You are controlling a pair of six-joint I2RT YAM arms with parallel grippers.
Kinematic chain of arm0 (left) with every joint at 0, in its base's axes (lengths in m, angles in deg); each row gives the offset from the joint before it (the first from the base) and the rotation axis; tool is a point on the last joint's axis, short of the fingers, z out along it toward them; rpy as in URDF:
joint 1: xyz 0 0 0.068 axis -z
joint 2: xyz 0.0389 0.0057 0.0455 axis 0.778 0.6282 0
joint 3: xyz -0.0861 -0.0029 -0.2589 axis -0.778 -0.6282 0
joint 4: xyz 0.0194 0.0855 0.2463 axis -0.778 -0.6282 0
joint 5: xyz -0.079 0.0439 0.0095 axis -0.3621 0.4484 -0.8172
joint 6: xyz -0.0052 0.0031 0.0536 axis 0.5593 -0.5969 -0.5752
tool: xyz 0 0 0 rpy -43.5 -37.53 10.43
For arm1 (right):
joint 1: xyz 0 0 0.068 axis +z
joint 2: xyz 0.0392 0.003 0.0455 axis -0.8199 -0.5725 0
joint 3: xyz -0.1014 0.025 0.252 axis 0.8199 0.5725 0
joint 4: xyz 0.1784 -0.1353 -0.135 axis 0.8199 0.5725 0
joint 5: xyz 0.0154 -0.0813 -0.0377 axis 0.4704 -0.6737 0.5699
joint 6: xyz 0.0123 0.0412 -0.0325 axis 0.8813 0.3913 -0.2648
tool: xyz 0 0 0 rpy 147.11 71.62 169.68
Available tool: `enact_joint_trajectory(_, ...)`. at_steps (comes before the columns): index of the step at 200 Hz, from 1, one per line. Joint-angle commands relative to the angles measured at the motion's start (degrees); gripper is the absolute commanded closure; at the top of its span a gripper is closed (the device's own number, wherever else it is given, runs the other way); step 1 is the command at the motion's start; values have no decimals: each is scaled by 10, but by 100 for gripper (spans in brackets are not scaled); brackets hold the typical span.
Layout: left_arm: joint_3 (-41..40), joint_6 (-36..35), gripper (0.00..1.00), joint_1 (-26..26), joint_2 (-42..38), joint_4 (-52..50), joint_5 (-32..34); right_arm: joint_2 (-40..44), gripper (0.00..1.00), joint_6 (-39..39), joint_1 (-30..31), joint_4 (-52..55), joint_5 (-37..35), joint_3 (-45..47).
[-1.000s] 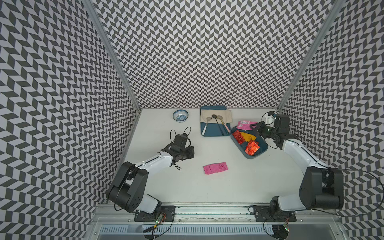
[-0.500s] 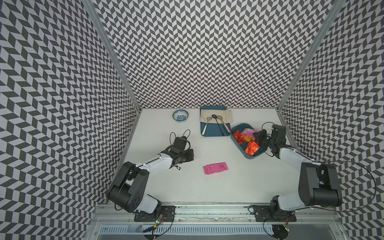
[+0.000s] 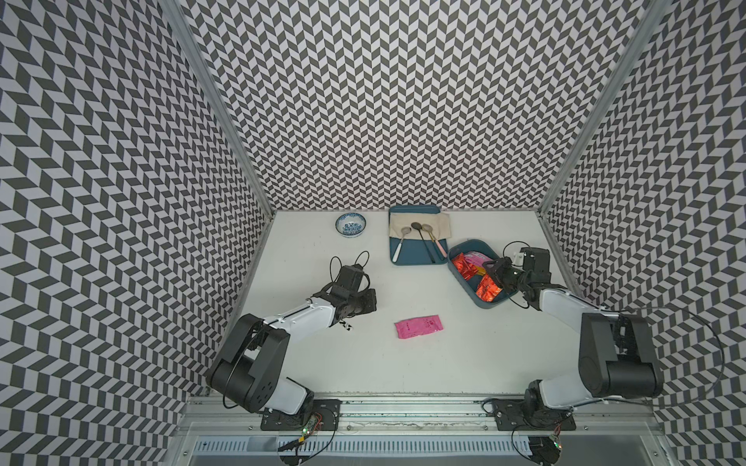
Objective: Put the tea bags into the storage box
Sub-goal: Place the tea bag in the storage box, then pick up the tea bag from the center of the board.
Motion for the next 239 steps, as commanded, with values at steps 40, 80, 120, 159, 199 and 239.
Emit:
enact_joint_trajectory(40,48,-24,100,41,8,-31,17,116,49,-146,56,145,-46,-35)
enact_joint_trajectory(80,46,-17,100,64,-2,-40,23,142,39,-148,143,163,-33,-18)
enact_joint_trajectory(120,19,-1,100,87,-25,-23,-20,94,40,-165,201,110,40,29)
enact_joint_trajectory(159,-13,3,100,120,-35,-7,-70,18,40,-212,247,117,77,44)
enact_joint_trajectory(199,-41,16,100,150,-31,5,-58,8,40,-204,251,97,83,86)
enact_joint_trajectory(239,-51,24,100,153,-19,16,-40,-16,42,-191,256,65,110,98)
